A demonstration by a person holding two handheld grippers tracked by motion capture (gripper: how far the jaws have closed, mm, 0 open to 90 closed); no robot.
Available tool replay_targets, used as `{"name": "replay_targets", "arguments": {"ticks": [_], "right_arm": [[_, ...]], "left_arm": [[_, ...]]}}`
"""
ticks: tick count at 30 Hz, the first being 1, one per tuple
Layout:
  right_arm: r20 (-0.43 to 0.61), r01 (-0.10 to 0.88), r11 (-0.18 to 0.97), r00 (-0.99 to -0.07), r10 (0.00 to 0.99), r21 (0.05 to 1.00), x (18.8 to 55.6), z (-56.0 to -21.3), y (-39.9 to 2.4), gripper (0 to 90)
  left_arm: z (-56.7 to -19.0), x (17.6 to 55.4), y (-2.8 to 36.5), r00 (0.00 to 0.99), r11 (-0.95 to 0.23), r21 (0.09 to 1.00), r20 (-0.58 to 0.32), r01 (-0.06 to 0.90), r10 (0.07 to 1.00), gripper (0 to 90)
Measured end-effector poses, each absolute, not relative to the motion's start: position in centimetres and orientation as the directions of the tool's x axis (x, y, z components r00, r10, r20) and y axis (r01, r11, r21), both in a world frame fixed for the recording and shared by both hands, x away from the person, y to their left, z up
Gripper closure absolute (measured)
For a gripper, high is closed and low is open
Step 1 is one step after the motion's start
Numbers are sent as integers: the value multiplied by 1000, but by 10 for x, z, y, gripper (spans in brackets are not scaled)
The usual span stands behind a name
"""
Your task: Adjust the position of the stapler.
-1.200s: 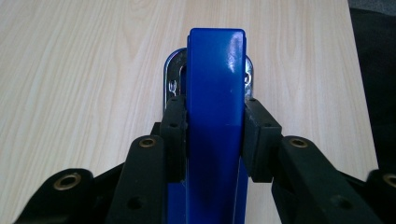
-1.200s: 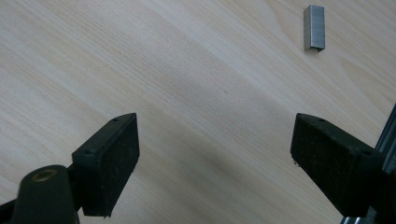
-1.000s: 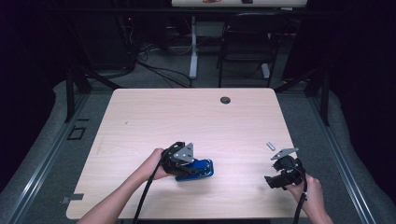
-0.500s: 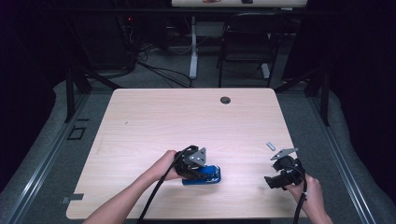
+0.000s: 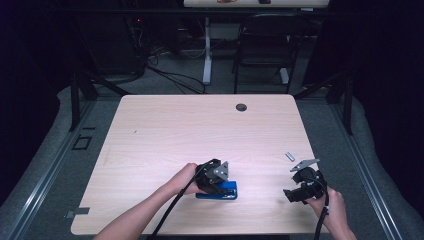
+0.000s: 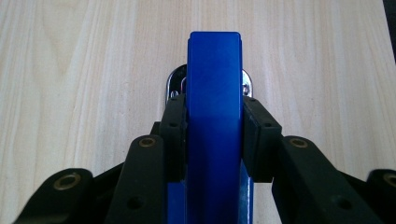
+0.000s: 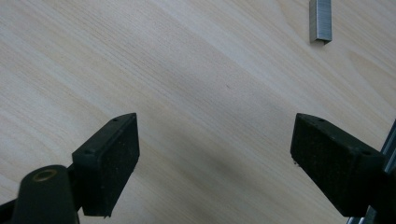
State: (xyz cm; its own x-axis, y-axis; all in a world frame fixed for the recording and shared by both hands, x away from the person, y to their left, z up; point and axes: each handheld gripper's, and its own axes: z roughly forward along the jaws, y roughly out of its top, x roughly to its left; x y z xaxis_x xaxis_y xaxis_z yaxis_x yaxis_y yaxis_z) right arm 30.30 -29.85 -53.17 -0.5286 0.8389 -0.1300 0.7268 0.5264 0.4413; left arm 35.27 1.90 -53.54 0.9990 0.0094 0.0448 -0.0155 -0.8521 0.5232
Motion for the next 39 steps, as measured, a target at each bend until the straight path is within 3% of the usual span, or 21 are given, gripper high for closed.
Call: {"name": "replay_targets", "arguments": {"ticks": [9,21,25,39], "right_arm": [[-135,727,533,-532,836,434,302,-530,-298,152],[-35,714,491,-550,834,499,298,-521,-282,138],[-20,699,500,-572,820,511,298,-518,-274,136],[14,682,512,-606,795,522,301,-519,-248,137]], "left_arm": [[-537,356,23,1000,-832,554,-4,28,31,632],[-522,360,45,982,-764,624,-26,162,186,215],[-521,360,49,976,-757,626,-34,188,215,153],[-523,355,42,972,-749,632,-29,197,232,116]]}}
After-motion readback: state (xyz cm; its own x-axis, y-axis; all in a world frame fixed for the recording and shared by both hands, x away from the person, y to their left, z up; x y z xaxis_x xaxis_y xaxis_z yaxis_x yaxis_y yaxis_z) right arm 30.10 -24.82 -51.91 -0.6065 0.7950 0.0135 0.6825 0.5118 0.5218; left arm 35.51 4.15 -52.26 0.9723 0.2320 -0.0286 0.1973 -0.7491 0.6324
